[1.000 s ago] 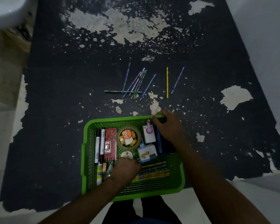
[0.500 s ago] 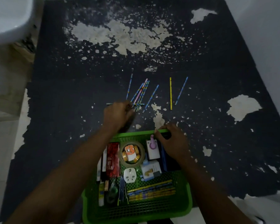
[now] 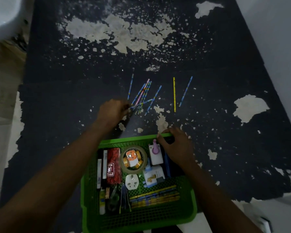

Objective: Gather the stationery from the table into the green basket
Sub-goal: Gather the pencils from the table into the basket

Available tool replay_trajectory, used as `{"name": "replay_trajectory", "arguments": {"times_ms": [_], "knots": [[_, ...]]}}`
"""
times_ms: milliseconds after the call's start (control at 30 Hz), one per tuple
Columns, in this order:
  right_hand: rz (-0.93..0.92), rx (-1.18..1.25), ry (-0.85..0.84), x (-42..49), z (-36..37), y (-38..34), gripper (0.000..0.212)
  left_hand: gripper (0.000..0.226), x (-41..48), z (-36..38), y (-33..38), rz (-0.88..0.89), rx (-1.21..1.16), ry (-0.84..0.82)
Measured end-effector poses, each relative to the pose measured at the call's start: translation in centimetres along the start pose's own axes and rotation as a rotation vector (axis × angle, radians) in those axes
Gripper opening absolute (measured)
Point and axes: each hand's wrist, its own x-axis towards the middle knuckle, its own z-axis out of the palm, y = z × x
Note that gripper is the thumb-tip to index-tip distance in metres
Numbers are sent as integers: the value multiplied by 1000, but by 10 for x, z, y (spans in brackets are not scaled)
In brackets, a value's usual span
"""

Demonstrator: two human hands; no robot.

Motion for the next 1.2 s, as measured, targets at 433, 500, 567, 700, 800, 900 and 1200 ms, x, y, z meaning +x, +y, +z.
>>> {"name": "replay_trajectory", "arguments": {"times_ms": [433,500,567,700,800,900,1200], "knots": [[29,-6,-22,0,0,-4,28,20,-210,30,91,230,-88,-631],[28,-5,-29,-1,-2,-5,27,22,-217,55,105,202,53,-589],[34,-21,-34,-1,-3,-6,27,21,-216,74,115,164,186,-599],[40,-22,-38,0,-3,-6,26,35,-217,92,113,307,274,-498],[20,-11,-36,0,-4,-5,26,38,-221,103,103,285,281,-446],[6,17,-40,1,-3,-2,26,28,-220,96,93,361,255,-371],[-9,-1,-32,2,0,2,23,30,-79,26,92,75,-145,138]]}}
